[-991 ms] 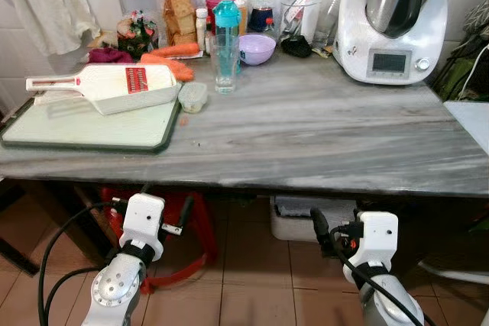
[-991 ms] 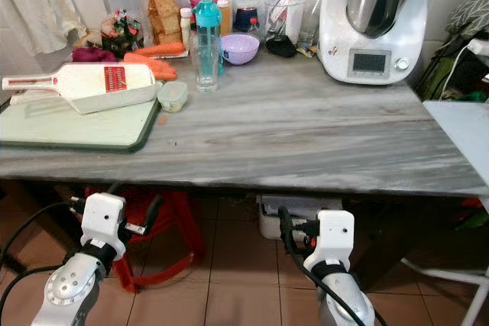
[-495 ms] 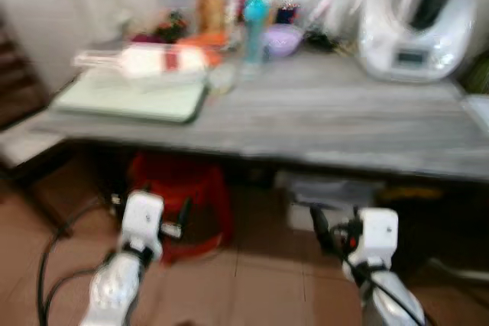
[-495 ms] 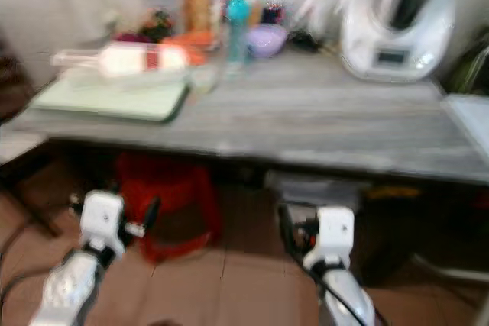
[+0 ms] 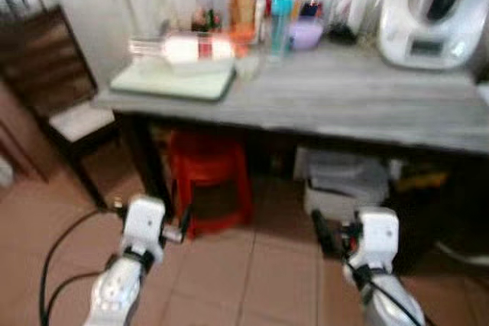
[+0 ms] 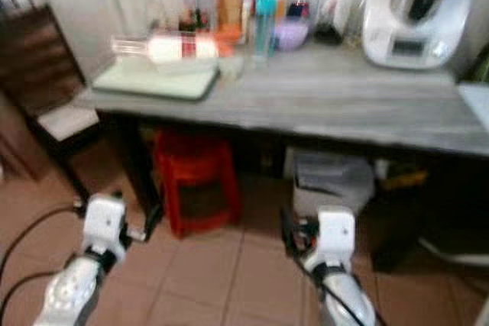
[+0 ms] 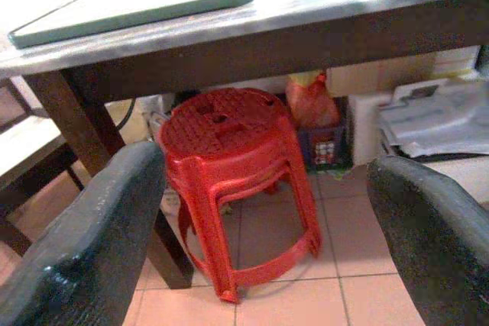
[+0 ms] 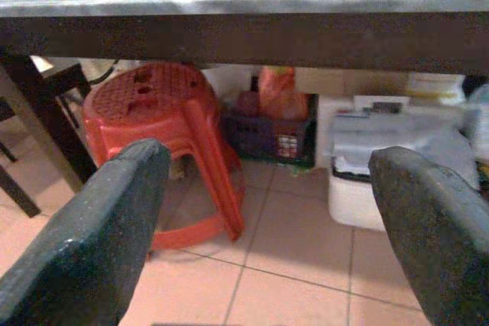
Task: Setting the table
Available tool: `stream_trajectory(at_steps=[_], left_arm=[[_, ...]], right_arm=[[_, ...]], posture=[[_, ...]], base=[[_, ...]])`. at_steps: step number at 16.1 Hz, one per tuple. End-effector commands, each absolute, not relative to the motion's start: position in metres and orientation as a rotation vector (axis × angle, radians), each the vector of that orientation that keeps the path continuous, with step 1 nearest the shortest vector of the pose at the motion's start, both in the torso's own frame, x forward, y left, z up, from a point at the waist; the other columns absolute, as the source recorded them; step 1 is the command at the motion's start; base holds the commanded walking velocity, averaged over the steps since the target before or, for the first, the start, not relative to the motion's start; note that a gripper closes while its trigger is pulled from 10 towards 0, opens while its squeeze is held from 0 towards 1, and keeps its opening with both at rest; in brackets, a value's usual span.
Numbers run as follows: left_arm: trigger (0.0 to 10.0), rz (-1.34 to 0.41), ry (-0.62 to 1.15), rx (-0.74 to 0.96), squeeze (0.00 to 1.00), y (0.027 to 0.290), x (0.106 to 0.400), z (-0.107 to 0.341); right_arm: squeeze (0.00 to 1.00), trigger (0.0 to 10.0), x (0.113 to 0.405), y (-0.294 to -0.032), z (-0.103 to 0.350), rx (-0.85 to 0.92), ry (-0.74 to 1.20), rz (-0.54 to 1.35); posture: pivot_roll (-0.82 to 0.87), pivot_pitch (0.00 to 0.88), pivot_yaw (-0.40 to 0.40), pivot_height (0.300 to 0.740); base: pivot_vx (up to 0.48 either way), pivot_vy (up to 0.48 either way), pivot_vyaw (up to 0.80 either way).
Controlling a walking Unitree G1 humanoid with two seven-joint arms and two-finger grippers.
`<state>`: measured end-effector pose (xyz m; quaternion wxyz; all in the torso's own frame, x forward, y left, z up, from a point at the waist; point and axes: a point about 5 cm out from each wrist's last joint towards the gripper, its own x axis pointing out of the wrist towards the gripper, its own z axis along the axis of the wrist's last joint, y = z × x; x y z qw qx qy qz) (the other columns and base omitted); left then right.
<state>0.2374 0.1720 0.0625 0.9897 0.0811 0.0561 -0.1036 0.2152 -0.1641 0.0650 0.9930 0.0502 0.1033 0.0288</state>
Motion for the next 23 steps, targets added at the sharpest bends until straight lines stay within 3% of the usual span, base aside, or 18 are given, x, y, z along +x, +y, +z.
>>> stream_trajectory(at_steps=[1, 8, 17, 23], left_arm=[[10.0, -0.212, 0.101, 0.182, 0.00, 0.173, 0.241, 0.067], [10.0, -0.260, 0.057, 0.089, 0.00, 0.169, 0.246, 0.079], [10.0, -0.247, 0.008, 0.042, 0.00, 0.168, 0.243, 0.093], [10.0, -0.254, 0.017, 0.025, 0.00, 0.164, 0.242, 0.092]], right_arm=[[0.00, 10.0, 0.217, -0.162, 0.067, 0.116, 0.197, 0.062], [0.00, 10.0, 0.218, -0.166, 0.073, 0.118, 0.166, 0.049], [0.00, 10.0, 0.216, -0.175, 0.123, -0.144, -0.099, 0.006], [0.00, 10.0, 0.209, -0.174, 0.117, -0.120, -0.062, 0.010]], posture=[[0.07, 0.000, 0.005, 0.740], [0.07, 0.000, 0.001, 0.740], [0.05, 0.000, -0.010, 0.740], [0.04, 0.000, -0.013, 0.740]], base=[[-0.292, 0.000, 0.00], [-0.122, 0.000, 0.00], [0.000, 0.000, 0.00], [0.000, 0.000, 0.00]])
